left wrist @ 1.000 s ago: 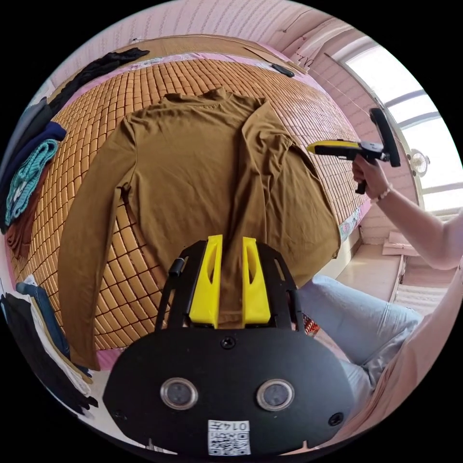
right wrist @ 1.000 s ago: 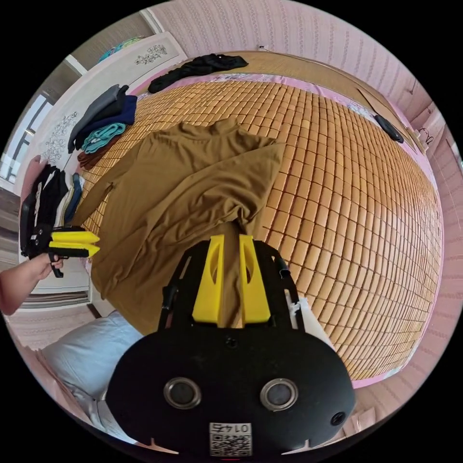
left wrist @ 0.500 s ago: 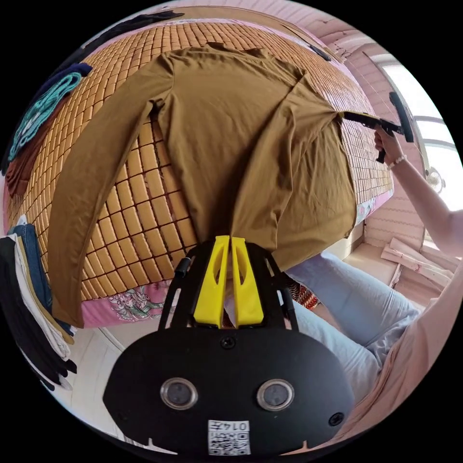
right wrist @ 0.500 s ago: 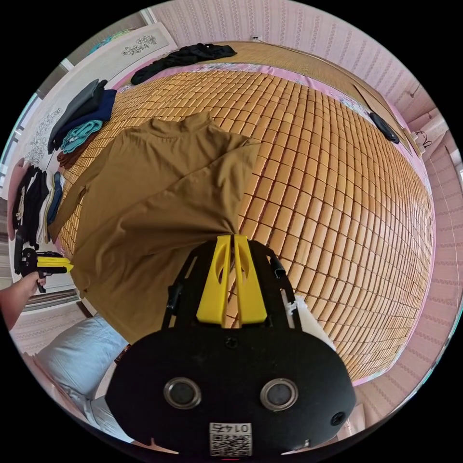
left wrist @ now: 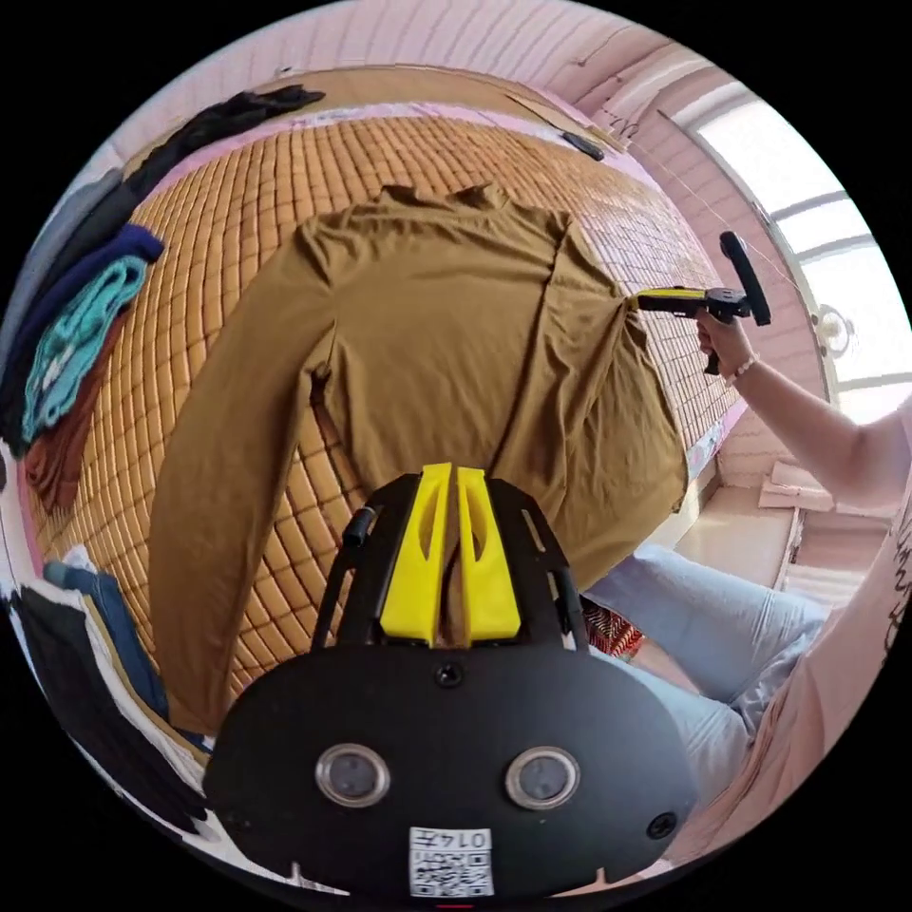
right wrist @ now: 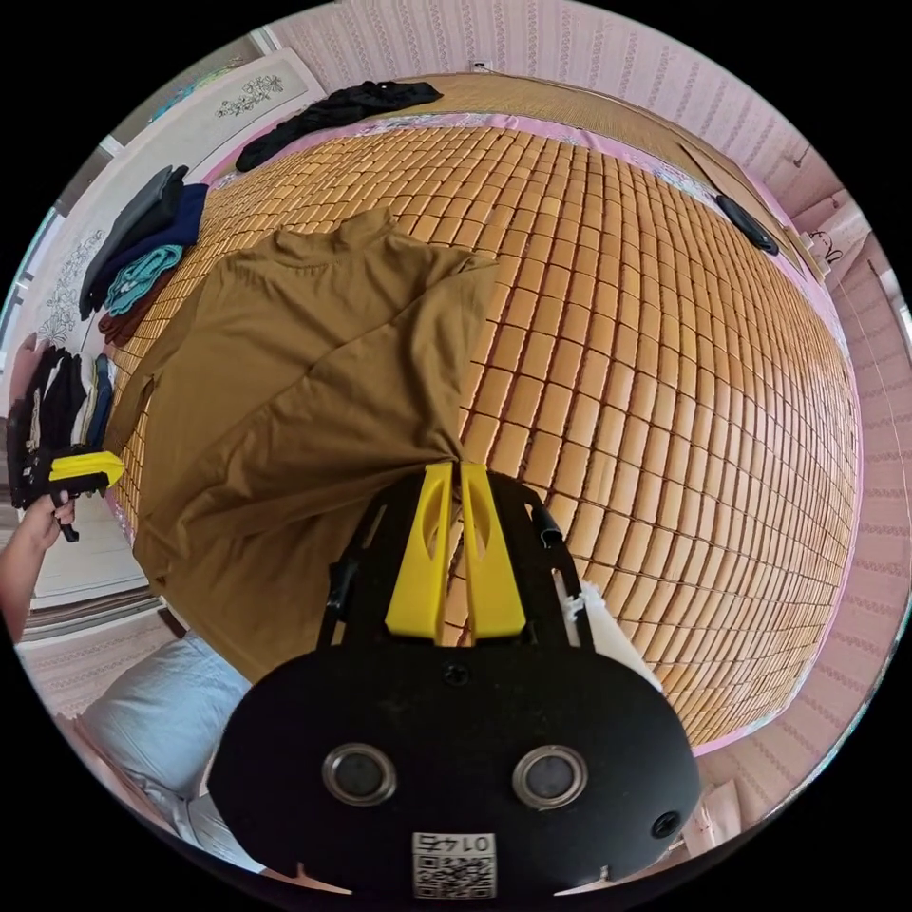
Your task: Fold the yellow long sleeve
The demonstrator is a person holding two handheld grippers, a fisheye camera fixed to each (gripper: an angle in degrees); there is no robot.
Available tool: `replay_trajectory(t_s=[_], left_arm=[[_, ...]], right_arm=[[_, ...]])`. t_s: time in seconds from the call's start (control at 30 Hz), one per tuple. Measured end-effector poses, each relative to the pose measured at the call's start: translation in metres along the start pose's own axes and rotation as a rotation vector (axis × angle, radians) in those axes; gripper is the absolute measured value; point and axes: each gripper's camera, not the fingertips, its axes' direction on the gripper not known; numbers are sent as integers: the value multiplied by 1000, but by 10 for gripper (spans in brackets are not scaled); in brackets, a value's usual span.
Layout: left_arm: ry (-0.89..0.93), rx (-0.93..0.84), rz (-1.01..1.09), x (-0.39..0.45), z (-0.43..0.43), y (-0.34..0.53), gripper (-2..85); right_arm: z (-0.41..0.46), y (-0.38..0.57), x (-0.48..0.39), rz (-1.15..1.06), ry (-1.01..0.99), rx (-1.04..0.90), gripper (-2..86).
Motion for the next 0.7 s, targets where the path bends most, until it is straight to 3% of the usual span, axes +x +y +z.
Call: replay_trajectory(t_s=[0.23, 0.47, 0.57, 0.7], left_arm=[[223, 202, 281, 54, 24, -170, 52], [137, 80, 348, 106, 78, -267, 74], [66, -65, 406, 124, 108, -279, 20], [47, 17, 455, 134, 89, -280, -6]], right_arm=[[4, 2, 8, 34, -23, 52, -4], [15, 2, 23, 74, -83, 84, -4], [20, 1, 32, 79, -115, 92, -4], [23, 2, 48, 90, -143, 122, -2]])
